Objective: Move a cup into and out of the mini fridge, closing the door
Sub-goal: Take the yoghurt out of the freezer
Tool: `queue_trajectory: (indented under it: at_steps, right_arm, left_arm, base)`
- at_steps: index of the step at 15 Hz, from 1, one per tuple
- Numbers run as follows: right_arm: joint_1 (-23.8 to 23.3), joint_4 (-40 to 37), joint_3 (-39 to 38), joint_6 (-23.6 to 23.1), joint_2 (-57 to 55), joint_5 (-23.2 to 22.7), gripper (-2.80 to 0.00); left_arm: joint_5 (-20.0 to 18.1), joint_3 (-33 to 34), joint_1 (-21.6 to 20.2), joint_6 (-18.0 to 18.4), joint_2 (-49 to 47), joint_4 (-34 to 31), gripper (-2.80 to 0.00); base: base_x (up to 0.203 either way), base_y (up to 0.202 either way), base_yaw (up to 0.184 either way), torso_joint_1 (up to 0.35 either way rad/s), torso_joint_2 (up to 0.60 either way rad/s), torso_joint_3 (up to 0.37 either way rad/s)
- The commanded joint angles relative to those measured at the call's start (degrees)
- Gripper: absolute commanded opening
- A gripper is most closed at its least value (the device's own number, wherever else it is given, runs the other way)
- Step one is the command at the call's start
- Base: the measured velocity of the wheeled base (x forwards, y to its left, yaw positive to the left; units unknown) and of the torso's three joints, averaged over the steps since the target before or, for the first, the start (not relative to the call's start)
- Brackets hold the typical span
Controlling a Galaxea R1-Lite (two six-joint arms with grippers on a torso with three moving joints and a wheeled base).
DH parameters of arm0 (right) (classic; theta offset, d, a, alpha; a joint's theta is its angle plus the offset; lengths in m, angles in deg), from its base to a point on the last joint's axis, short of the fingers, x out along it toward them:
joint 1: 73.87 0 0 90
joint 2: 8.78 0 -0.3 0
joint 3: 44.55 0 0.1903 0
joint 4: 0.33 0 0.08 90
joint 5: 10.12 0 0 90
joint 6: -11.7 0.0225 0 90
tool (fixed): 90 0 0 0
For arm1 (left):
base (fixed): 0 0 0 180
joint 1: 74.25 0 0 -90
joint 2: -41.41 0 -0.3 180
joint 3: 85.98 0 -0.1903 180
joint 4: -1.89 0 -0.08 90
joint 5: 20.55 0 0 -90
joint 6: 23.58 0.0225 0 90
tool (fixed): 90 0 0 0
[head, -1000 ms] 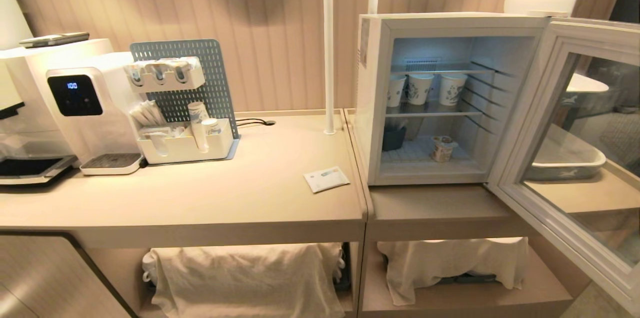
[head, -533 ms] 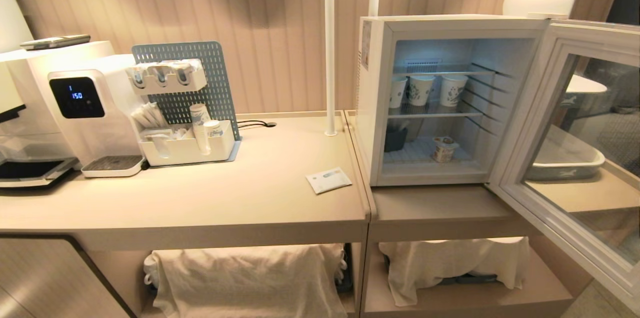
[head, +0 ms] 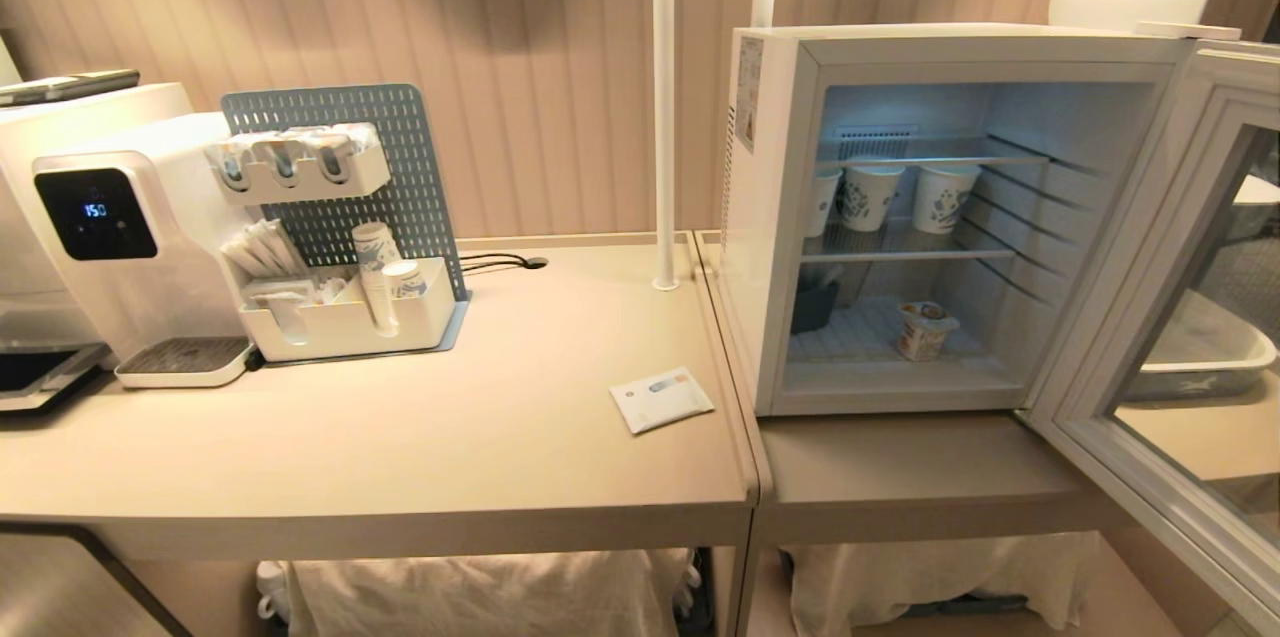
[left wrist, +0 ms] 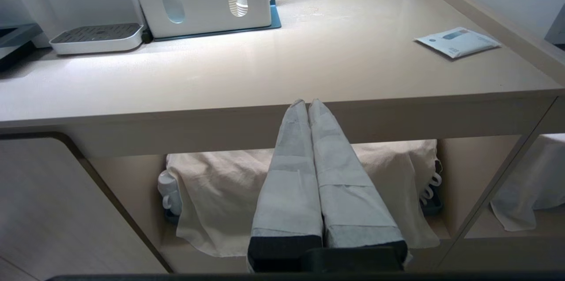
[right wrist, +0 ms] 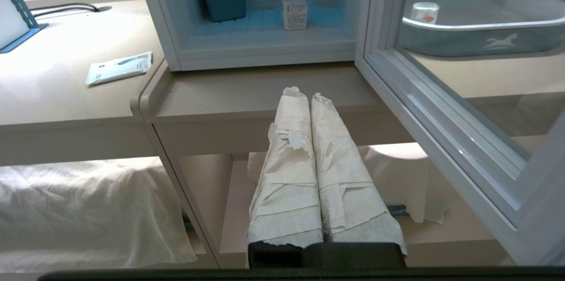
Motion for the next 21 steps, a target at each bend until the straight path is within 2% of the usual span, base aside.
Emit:
queue_trajectory:
  at_steps: [1, 4, 7, 10, 13, 18, 21]
  right_arm:
    - [0.0, 0.0, 0.4, -0.1, 0.0, 0.2, -2.80]
    - [0.1, -0.6, 10.9, 0.5, -6.9, 0.7, -2.80]
    - [0.1, -0.9, 22.0, 2.2, -27.2, 1.1, -2.80]
    - [0.1, 1.8, 26.2, 1.8, -49.0, 0.9, -2.80]
    - [0.2, 13.3, 25.5, 1.1, -69.4, 0.2, -2.80]
    - [0.3, 42.1, 23.3, 0.6, -102.1, 0.1, -2.80]
    - [0.6, 56.3, 24.8, -0.1, -116.4, 0.3, -2.80]
  left_arm:
    - [0.0, 0.0, 0.0, -0.4, 0.0, -0.1, -2.80]
    - [0.0, 0.0, 0.0, -0.4, 0.0, -0.2, -2.80]
    - [0.1, 0.0, 0.0, -0.7, 0.0, -0.1, -2.80]
    - [0.1, 0.0, 0.0, -1.1, 0.0, 0.0, -2.80]
    - [0.1, 0.1, 0.0, -1.3, 0.0, 0.0, -2.80]
    - [0.1, 0.0, 0.0, -2.3, 0.0, 0.1, -2.80]
    - [0.1, 0.1, 0.0, -2.4, 0.0, 0.1, -2.80]
  base:
    - [0.000, 0.000, 0.000, 0.000, 0.00, 0.000]
    - [0.000, 0.000, 0.000, 0.000, 0.00, 0.000]
    - [0.000, 0.000, 0.000, 0.000, 0.00, 0.000]
    - [0.000, 0.000, 0.000, 0.000, 0.00, 0.000]
    - [0.000, 0.000, 0.000, 0.000, 0.00, 0.000]
    - [0.000, 0.000, 0.000, 0.000, 0.00, 0.000]
    - [0.000, 0.000, 0.000, 0.000, 0.00, 0.000]
